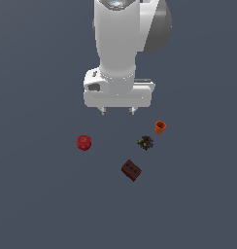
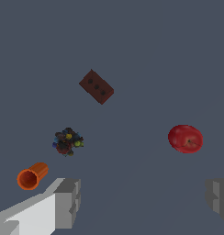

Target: Pick up a designated object from a clutter of objects.

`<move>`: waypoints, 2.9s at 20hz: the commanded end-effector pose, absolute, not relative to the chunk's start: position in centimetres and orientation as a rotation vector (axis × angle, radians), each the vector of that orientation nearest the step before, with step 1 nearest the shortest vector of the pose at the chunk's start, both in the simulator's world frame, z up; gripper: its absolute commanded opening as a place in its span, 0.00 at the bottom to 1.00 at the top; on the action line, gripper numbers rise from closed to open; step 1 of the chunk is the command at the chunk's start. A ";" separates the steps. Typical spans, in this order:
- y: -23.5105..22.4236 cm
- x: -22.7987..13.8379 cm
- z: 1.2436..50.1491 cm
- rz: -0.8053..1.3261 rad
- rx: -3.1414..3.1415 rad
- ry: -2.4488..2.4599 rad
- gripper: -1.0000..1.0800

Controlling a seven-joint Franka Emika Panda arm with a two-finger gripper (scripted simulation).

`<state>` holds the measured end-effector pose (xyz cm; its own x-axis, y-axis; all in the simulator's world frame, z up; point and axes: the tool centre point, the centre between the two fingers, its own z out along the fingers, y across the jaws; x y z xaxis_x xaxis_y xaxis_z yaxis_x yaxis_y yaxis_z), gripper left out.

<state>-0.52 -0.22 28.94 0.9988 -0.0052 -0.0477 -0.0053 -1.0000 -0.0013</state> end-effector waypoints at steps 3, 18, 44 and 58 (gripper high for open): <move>-0.3 -0.5 28.9 0.075 -3.141 0.011 0.96; -1.2 -0.2 28.1 0.069 -3.163 0.008 0.96; 12.5 -3.0 10.2 0.012 -2.946 -1.123 0.96; 14.3 -4.3 7.8 0.002 -2.879 -1.259 0.96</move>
<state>-4.27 14.33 7.95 0.6788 0.7343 -0.0013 0.7343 -0.6788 0.0000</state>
